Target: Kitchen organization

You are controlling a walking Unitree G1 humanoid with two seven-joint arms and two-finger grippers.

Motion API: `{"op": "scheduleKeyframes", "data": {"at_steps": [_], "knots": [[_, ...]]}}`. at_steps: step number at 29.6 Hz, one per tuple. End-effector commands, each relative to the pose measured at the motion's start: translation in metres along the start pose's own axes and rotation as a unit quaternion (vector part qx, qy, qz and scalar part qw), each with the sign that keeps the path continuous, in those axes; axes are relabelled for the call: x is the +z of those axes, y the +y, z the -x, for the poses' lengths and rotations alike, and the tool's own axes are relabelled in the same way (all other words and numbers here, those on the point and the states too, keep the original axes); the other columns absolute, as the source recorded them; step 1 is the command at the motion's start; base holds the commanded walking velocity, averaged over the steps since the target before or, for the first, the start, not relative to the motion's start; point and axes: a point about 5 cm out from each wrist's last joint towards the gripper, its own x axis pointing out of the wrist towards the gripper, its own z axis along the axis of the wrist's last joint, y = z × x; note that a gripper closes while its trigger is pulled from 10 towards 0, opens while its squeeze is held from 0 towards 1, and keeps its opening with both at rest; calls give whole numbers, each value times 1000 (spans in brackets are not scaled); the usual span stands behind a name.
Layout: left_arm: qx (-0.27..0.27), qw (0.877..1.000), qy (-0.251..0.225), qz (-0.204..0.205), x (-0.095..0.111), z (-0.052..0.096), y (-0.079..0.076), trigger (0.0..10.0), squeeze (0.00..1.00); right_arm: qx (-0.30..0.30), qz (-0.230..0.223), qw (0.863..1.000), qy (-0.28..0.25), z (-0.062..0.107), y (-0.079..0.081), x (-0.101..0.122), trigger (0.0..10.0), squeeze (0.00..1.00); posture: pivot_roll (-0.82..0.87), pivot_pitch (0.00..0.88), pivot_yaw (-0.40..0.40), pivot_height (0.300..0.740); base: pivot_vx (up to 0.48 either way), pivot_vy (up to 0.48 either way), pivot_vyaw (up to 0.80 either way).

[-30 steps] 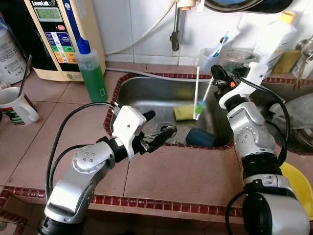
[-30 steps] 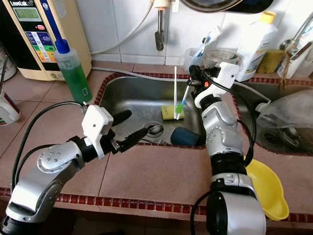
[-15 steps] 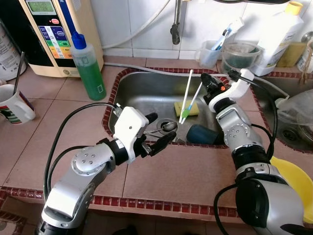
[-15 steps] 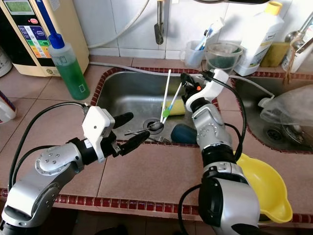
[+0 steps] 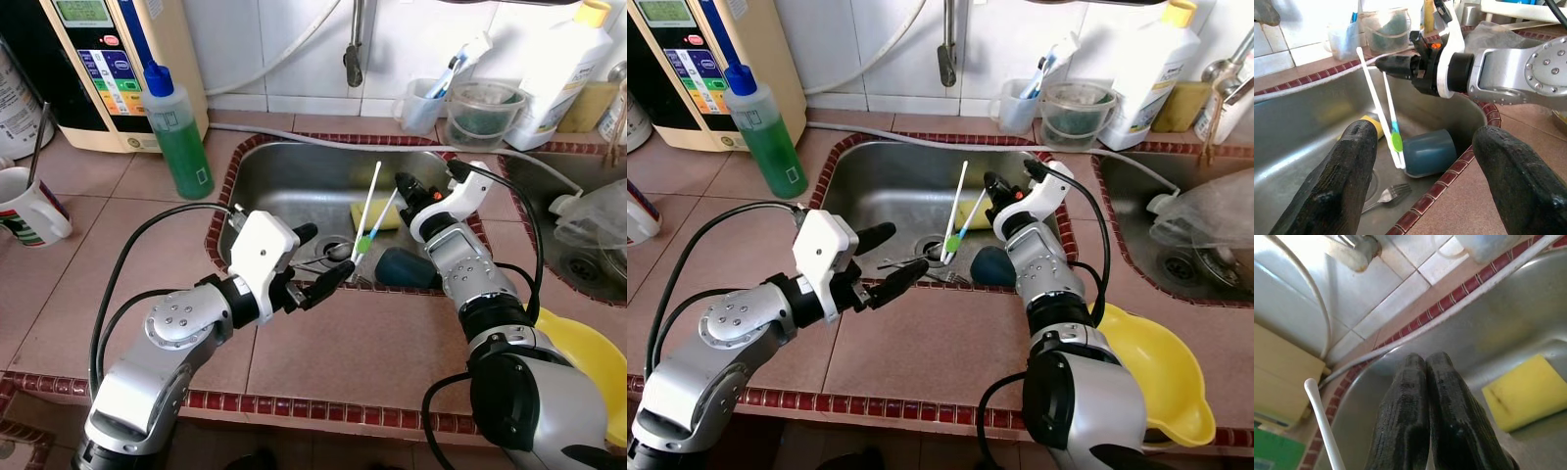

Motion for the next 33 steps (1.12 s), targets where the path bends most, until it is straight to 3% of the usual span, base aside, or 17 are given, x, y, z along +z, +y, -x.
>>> {"op": "scheduleKeyframes", "data": {"at_steps": [1, 13, 14, 15, 16, 33], "knots": [[-6, 1000, -3, -3, 3, 0, -3, 10000, 0, -6, -8, 1000, 0, -2, 1, 3, 10000, 0, 44, 164, 28, 740, 0, 0, 0], [-6, 1000, -4, -3, 3, 0, -3, 10000, 0, -1, -13, 1000, 2, -3, 2, 2, 10000, 0, 46, 152, 23, 740, 0, 0, 0], [-6, 1000, -4, -3, 3, 0, -3, 10000, 0, -1, -13, 1000, 2, -3, 2, 2, 10000, 447, 46, 152, 23, 740, 0, 0, 0], [-6, 1000, -4, -3, 3, 0, -3, 10000, 0, -1, -13, 1000, 2, -3, 2, 2, 10000, 447, 46, 152, 23, 740, 0, 0, 0], [-7, 1000, -4, -4, 3, 0, -3, 10000, 0, 0, -14, 1000, 2, -3, 3, 2, 10000, 984, 47, 149, 22, 740, 0, 0, 0], [-8, 1000, -3, -6, 2, -1, -3, 10000, 0, 9, -21, 1000, -2, -4, 4, 4, 10000, 1000, 49, 140, 18, 740, 0, 0, 0]]}}
